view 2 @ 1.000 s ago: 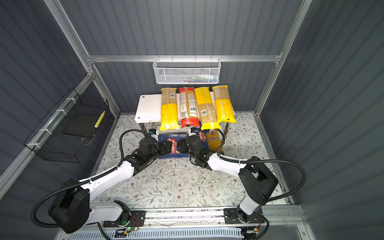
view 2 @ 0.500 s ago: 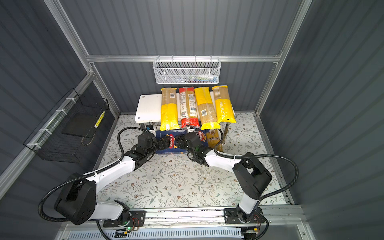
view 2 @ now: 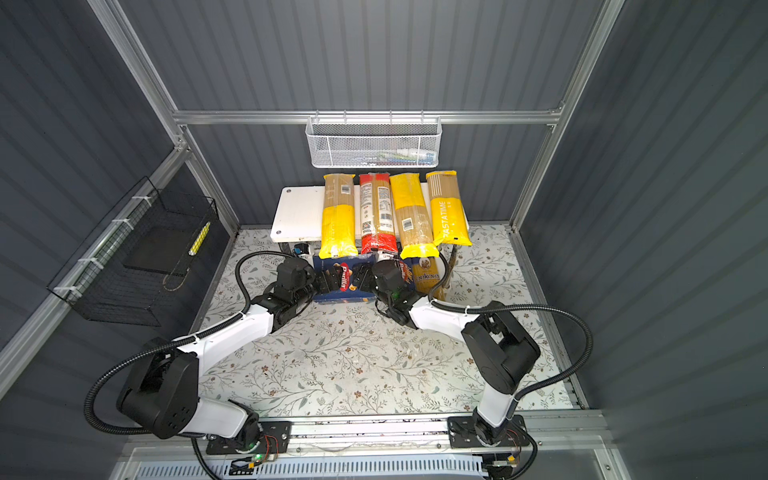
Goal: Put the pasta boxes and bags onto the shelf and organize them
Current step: 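Lower the rigatoni box onto the lower tier beside the spaghetti box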
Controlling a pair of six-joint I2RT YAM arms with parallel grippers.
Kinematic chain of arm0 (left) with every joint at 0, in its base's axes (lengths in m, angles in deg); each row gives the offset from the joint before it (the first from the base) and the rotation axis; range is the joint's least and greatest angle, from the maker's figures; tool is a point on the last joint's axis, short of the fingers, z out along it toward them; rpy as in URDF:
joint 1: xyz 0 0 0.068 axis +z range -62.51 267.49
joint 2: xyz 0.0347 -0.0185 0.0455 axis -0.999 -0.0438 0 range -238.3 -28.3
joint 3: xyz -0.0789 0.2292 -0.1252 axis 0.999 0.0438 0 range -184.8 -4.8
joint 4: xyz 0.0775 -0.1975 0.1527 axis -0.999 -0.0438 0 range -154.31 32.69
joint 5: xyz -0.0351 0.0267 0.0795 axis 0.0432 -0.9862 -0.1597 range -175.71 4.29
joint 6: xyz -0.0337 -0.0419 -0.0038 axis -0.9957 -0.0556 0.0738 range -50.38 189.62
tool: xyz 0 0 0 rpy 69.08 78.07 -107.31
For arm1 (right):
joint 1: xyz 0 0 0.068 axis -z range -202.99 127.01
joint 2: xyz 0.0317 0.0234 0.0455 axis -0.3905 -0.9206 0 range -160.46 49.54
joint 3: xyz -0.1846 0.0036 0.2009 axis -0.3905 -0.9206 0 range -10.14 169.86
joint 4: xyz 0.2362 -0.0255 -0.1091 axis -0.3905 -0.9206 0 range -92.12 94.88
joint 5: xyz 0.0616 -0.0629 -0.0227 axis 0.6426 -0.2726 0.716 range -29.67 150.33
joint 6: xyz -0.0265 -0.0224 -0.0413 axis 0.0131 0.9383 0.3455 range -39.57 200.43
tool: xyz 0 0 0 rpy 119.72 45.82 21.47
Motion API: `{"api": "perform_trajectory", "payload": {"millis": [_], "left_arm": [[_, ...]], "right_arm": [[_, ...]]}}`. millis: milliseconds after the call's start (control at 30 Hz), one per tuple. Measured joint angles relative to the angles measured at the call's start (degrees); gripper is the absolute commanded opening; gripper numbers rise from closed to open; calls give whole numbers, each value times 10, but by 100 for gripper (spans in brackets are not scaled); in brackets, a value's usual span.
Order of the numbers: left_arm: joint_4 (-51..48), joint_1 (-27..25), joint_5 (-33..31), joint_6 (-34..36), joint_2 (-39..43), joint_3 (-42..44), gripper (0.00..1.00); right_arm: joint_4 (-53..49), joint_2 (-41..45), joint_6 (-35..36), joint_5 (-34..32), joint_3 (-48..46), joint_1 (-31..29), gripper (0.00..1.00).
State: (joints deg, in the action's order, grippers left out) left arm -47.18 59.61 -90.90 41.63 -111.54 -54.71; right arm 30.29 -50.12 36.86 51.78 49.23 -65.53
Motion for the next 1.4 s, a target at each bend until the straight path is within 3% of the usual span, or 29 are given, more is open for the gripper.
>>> {"api": "perform_trajectory", "payload": {"millis": [867, 1400], "left_arm": [[-72, 5, -37, 37, -35, -58, 99], [-107, 6, -72, 85, -51, -85, 100]], "right_arm": [[29, -30, -27, 38, 6, 25, 78], [-24, 27, 1, 61, 12, 35, 79]]}}
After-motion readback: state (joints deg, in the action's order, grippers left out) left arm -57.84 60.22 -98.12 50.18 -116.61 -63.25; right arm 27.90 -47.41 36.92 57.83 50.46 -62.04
